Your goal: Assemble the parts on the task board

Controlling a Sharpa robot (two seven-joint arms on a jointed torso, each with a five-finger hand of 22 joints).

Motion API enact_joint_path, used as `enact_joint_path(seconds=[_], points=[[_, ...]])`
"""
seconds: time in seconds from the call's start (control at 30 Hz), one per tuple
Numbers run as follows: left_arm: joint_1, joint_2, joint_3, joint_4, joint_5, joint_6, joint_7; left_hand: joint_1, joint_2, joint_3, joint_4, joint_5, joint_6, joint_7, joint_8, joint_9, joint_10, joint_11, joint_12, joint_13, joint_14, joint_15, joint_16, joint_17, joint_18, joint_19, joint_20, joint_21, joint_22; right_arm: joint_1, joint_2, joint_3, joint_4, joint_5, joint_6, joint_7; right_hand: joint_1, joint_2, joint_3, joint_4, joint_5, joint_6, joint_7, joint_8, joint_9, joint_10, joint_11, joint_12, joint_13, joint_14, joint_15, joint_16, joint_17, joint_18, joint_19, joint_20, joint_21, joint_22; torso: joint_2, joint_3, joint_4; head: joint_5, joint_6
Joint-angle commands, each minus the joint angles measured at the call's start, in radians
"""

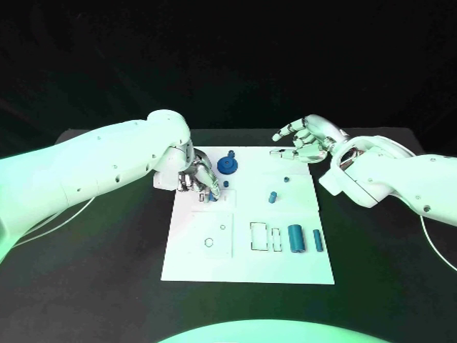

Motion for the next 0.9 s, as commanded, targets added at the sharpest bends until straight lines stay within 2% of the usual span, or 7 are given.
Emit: enact_joint_path(seconds=[0.03,0.9], points=[[-0.002,0.004,0.000,-0.002,-0.012,0.021,0.000,0.005,0.018,0.215,-0.217,0.003,0.003,-0.008,0.004,0.001,0.007,-0.003,0.003,0.000,0.104,-0.007,0.004,0.263,-0.015,0.001,-0.002,0.006,0.000,0.000,0.001,0.000,0.001,-0.002,0.008,0.007,-0.003,-0.006,-0.005,-0.002,0.000,0.000,-0.001,0.005,-0.001,-0.001,-0.002,-0.001,0.056,0.078,-0.002,-0.004,0.154,0.011,0.022,0.001,-0.007,0.162,-0.001,0.0001,-0.0001,0.000,0.000],[-0.007,0.017,-0.002,-0.012,-0.013,0.037,0.000,0.004,0.019,0.214,-0.219,0.003,0.003,-0.008,0.004,0.001,0.008,-0.003,0.005,0.003,0.104,-0.007,0.004,0.263,-0.016,0.001,-0.002,0.006,0.000,-0.001,0.001,0.000,0.001,-0.002,0.007,0.008,-0.003,-0.006,-0.005,-0.002,0.000,0.000,-0.001,0.005,-0.001,-0.001,-0.002,-0.001,0.056,0.078,-0.002,-0.004,0.154,0.011,0.022,0.001,-0.007,0.162,0.000,0.0011,-0.0009,0.000,-0.002]])
